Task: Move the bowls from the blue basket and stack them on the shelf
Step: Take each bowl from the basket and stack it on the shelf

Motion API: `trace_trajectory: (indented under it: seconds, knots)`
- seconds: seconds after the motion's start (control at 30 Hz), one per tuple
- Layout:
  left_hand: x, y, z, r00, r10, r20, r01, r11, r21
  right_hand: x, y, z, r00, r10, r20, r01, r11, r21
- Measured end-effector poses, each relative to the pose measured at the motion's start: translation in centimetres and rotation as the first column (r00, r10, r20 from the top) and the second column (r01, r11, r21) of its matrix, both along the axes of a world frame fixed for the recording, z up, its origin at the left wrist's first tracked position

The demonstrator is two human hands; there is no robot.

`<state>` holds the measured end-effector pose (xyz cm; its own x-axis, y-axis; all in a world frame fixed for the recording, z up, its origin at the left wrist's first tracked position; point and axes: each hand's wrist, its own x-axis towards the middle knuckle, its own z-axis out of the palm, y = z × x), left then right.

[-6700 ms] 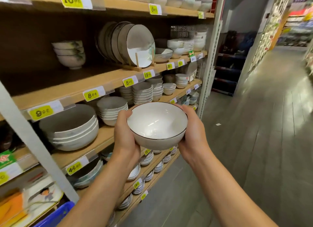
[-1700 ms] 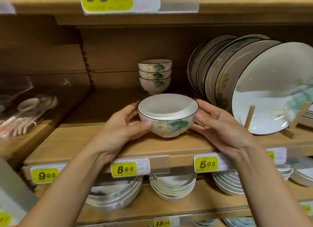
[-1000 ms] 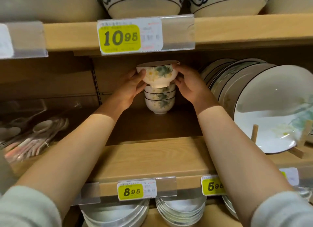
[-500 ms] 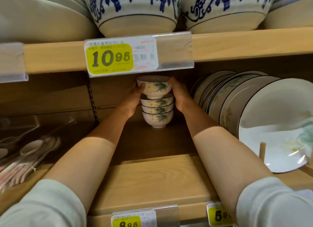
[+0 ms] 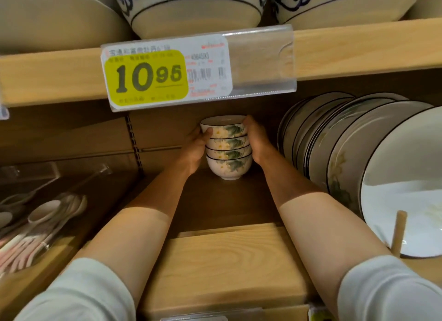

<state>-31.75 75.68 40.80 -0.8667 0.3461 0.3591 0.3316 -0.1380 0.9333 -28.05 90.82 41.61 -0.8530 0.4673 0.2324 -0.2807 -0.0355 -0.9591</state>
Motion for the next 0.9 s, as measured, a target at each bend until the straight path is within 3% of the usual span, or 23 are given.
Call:
trace_trajectory:
  seconds: [0.53, 0.7, 0.9]
  knots:
    - [-0.2, 0.6, -1.5, 0.997, 0.08, 0.002, -0.08, 0.995, -0.053, -0.4, -0.2, -0.7, 0.995, -0.091, 0.033, 0.086, 0.986, 0.14]
    - [1.2, 0.5, 0.0, 0.993, 0.07, 0.099, -0.057, 0.99, -0.131, 0.3, -0.6, -0.4, 0.996, -0.065, 0.06, 0.06, 0.994, 0.088]
    - [3.9, -0.2, 2.3, 0.973, 0.178, 0.146, -0.147, 0.969, -0.2, 1.6, -1.6, 0.0, 0.995, -0.062, 0.084, 0.061, 0.998, 0.008]
